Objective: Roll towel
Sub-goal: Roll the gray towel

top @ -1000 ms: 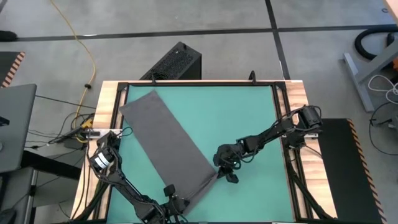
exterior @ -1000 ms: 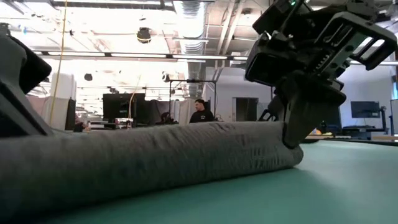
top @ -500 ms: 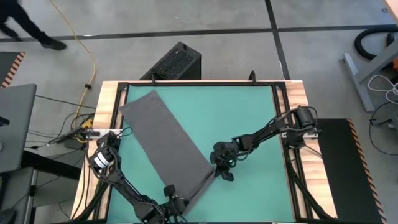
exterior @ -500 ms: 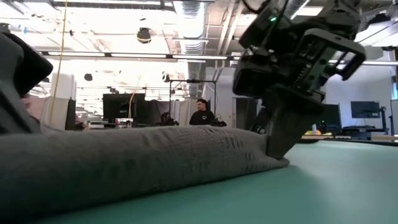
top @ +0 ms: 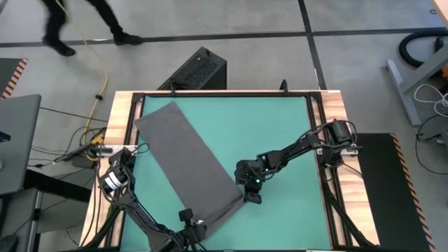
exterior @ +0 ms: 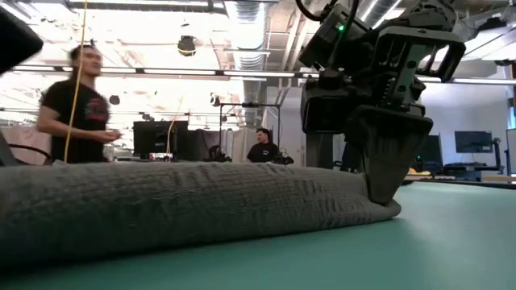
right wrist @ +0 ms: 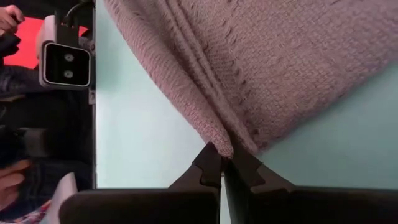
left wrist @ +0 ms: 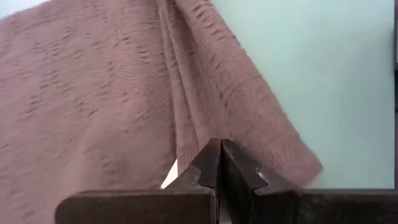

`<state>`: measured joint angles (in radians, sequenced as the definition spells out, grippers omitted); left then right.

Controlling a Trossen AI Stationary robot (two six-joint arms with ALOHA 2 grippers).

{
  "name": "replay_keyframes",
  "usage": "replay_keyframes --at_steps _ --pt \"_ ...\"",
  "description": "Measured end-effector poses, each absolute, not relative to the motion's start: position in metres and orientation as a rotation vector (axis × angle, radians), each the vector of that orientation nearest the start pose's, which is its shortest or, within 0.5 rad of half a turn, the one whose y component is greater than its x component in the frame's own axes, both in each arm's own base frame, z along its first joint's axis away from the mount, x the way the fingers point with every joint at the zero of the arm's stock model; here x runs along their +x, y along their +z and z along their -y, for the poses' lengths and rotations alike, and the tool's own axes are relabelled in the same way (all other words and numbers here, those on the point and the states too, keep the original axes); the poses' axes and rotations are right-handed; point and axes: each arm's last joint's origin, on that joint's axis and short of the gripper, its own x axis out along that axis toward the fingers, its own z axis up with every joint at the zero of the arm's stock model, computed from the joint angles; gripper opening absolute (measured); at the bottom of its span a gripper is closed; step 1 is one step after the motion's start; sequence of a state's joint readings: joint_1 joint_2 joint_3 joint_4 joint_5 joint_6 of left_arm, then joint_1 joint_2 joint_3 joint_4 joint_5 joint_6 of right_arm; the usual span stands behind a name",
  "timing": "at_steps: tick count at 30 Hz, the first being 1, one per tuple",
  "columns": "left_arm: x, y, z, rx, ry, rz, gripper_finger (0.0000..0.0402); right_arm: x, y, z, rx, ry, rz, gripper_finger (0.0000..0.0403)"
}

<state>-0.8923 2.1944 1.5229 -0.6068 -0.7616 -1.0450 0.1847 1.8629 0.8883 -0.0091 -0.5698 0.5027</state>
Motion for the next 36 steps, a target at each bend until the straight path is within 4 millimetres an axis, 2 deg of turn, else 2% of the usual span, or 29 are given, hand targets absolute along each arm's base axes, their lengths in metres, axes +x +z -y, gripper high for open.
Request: replay_keyframes --at_steps 5,10,14,20,23,27,36 --pt "0.287 0.146 0.321 0.025 0.359 -0.798 0.0019 0.325 0.110 -0.075 0.639 0.429 -1.156 0.0026" --pt "0.287 0.177 0.320 0.058 0.434 -0.827 0.0057 0.326 0.110 -0.074 0.644 0.426 -1.156 0.0025" --pt "0.289 0.200 0.322 0.015 0.461 -0.801 0.0090 0.326 0.110 -0.072 0.663 0.412 -1.158 0.0026" --pt "0.298 0.221 0.333 -0.106 0.419 -0.728 0.0141 0.326 0.110 -0.071 0.666 0.408 -1.159 0.0026" --pt "0.304 0.221 0.338 -0.147 0.366 -0.711 0.0164 0.326 0.110 -0.071 0.675 0.400 -1.159 0.0026" --pt "0.308 0.206 0.343 -0.202 0.284 -0.737 0.0186 0.327 0.110 -0.071 0.693 0.364 -1.160 0.0028" --pt "0.294 0.181 0.347 -0.164 0.284 -0.715 0.0194 0.330 0.112 -0.071 0.692 0.343 -1.110 0.0028"
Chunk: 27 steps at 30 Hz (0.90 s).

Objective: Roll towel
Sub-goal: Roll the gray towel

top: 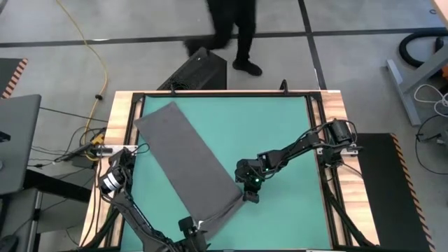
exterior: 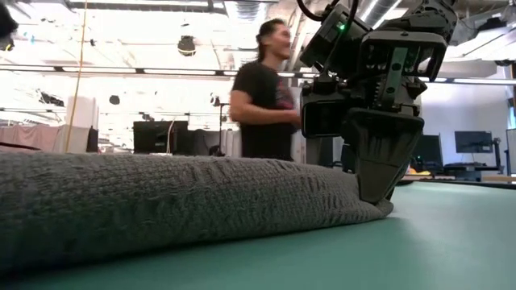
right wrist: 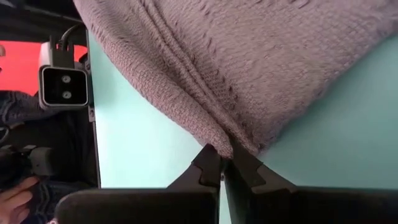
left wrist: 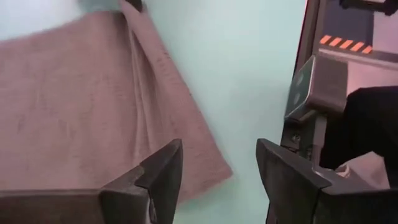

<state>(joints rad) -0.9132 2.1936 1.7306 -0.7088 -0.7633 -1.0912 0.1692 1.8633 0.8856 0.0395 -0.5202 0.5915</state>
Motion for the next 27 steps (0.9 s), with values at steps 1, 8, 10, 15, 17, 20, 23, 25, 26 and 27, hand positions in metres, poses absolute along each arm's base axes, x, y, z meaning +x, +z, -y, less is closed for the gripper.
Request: replay_keyframes --at_steps 1,8,10,15,17,20,23,25,26,27 --pt "0.293 0.176 0.348 -0.173 0.280 -0.710 0.0194 0.331 0.112 -0.071 0.698 0.340 -1.104 0.0028" --pt "0.289 0.152 0.340 -0.160 0.309 -0.688 0.0194 0.332 0.113 -0.073 0.699 0.341 -1.087 0.0028" --pt "0.290 0.149 0.338 -0.179 0.309 -0.691 0.0194 0.332 0.113 -0.073 0.698 0.341 -1.085 0.0028" --pt "0.295 0.139 0.335 -0.241 0.283 -0.677 0.0194 0.332 0.113 -0.073 0.699 0.336 -1.084 0.0027" --pt "0.296 0.136 0.334 -0.228 0.274 -0.674 0.0194 0.333 0.113 -0.072 0.700 0.333 -1.083 0.0028" --pt "0.295 0.132 0.330 -0.220 0.279 -0.691 0.0194 0.333 0.113 -0.072 0.702 0.331 -1.082 0.0028" --pt "0.296 0.130 0.329 -0.231 0.277 -0.702 0.0194 0.333 0.113 -0.072 0.702 0.331 -1.081 0.0027" --pt "0.296 0.127 0.327 -0.250 0.283 -0.711 0.0193 0.333 0.113 -0.072 0.702 0.331 -1.081 0.0028" --pt "0.296 0.127 0.326 -0.253 0.284 -0.717 0.0190 0.333 0.113 -0.072 0.702 0.332 -1.081 0.0028" --pt "0.297 0.127 0.326 -0.258 0.286 -0.718 0.0184 0.333 0.113 -0.072 0.702 0.332 -1.081 0.0028"
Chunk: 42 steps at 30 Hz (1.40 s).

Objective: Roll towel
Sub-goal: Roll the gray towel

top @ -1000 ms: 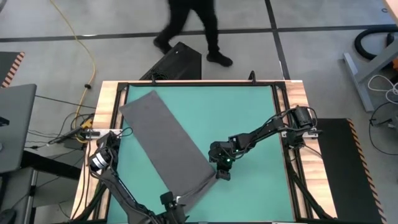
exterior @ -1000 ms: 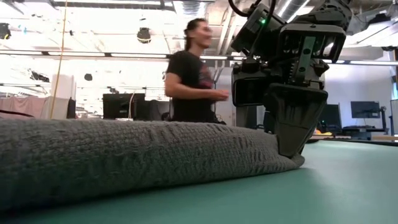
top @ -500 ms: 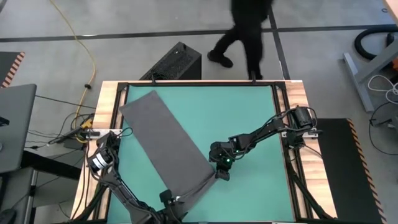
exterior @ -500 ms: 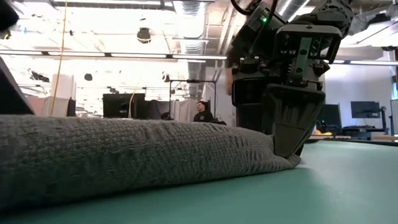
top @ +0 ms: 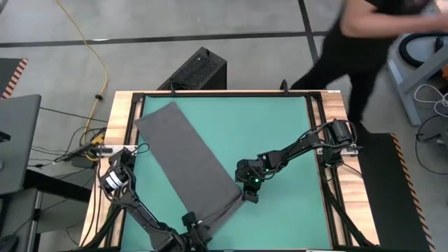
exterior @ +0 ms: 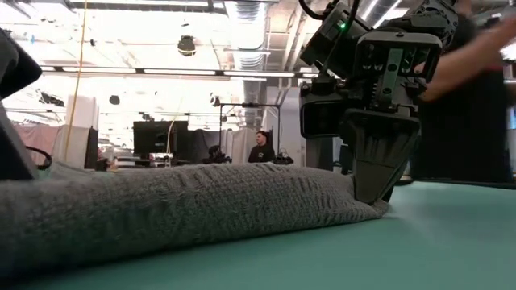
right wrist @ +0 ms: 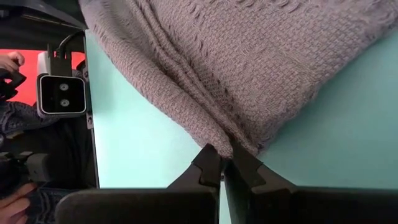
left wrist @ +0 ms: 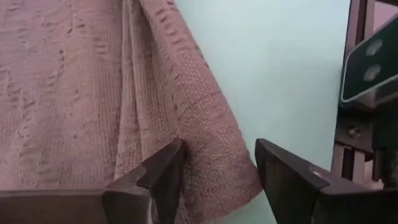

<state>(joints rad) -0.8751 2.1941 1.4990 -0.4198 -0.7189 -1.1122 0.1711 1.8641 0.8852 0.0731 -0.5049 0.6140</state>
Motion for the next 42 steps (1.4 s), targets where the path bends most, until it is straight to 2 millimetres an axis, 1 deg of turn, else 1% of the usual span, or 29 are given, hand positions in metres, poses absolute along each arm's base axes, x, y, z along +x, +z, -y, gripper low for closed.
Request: replay_keyframes --at_steps 2,4,8,9,10,14,20,26,31,38,42 --pt "0.298 0.127 0.325 -0.266 0.295 -0.709 0.0162 0.333 0.113 -0.072 0.702 0.332 -1.081 0.0028" --pt "0.298 0.127 0.324 -0.263 0.304 -0.696 0.0128 0.333 0.113 -0.072 0.705 0.329 -1.081 0.0027" --pt "0.296 0.128 0.326 -0.297 0.319 -0.678 0.0031 0.333 0.113 -0.072 0.718 0.332 -1.090 0.0028" --pt "0.295 0.127 0.327 -0.311 0.323 -0.676 0.0017 0.333 0.113 -0.072 0.724 0.342 -1.094 0.0028" --pt "0.294 0.127 0.328 -0.326 0.327 -0.673 0.0012 0.333 0.114 -0.072 0.732 0.351 -1.098 0.0028" --pt "0.287 0.127 0.334 -0.401 0.330 -0.674 0.0005 0.331 0.114 -0.075 0.759 0.379 -1.122 0.0027" --pt "0.283 0.127 0.339 -0.531 0.347 -0.685 0.0002 0.324 0.110 -0.078 0.779 0.378 -1.219 0.0027" --pt "0.292 0.127 0.337 -0.623 0.311 -0.749 0.0002 0.321 0.109 -0.082 0.787 0.392 -1.245 0.0027" --pt "0.298 0.125 0.326 -0.703 0.371 -0.839 0.0001 0.321 0.109 -0.082 0.786 0.392 -1.245 0.0028" --pt "0.300 0.126 0.325 -0.708 0.363 -0.839 0.0001 0.322 0.109 -0.080 0.775 0.392 -1.237 0.0036" --pt "0.297 0.135 0.326 -0.717 0.351 -0.824 0.0001 0.322 0.109 -0.080 0.753 0.383 -1.219 0.0055"
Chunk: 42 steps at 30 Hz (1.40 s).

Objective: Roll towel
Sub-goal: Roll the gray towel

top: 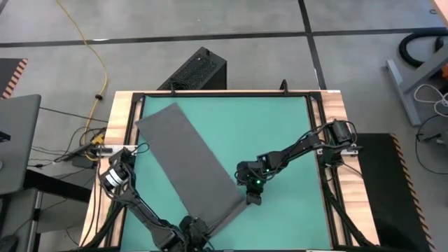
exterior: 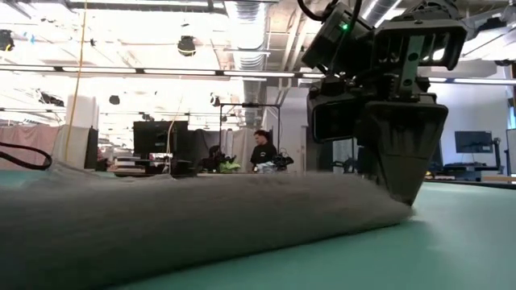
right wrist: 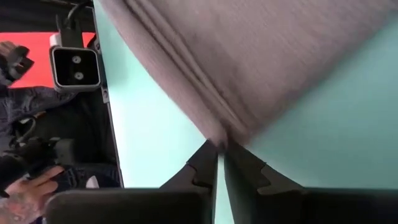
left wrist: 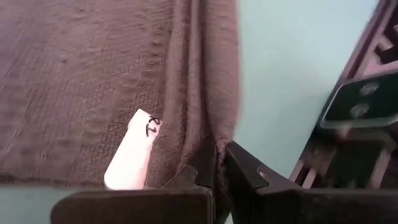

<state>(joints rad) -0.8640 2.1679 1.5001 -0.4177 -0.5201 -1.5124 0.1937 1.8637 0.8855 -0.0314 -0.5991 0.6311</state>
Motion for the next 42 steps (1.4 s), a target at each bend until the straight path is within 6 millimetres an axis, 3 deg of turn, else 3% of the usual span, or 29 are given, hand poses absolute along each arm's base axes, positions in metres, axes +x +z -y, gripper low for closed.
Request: replay_keyframes --at_steps 5,12,15,19,24,28,34,42 --pt "0.293 0.150 0.324 -0.741 0.352 -0.826 0.0000 0.323 0.109 -0.080 0.738 0.373 -1.210 0.0078" --pt "0.294 0.135 0.309 -0.799 0.365 -0.846 0.0000 0.313 0.118 -0.076 0.678 0.463 -1.246 0.0094" --pt "0.293 0.137 0.304 -0.788 0.364 -0.827 0.0000 0.301 0.135 -0.081 0.550 0.403 -1.227 0.0095" --pt "0.286 0.146 0.296 -0.783 0.385 -0.753 0.0000 0.279 0.161 -0.109 0.270 0.349 -1.027 0.0095" --pt "0.283 0.149 0.293 -0.802 0.405 -0.735 0.0000 0.250 0.164 -0.158 -0.046 0.352 -0.765 0.0097" --pt "0.283 0.149 0.293 -0.811 0.409 -0.734 0.0000 0.243 0.166 -0.192 -0.184 0.417 -0.578 0.0105" --pt "0.280 0.147 0.292 -0.823 0.436 -0.760 0.0000 0.243 0.143 -0.220 -0.470 0.419 -0.450 0.0124" --pt "0.280 0.145 0.292 -0.829 0.434 -0.787 0.0000 0.271 0.131 -0.228 -0.539 0.321 -0.480 0.0200"
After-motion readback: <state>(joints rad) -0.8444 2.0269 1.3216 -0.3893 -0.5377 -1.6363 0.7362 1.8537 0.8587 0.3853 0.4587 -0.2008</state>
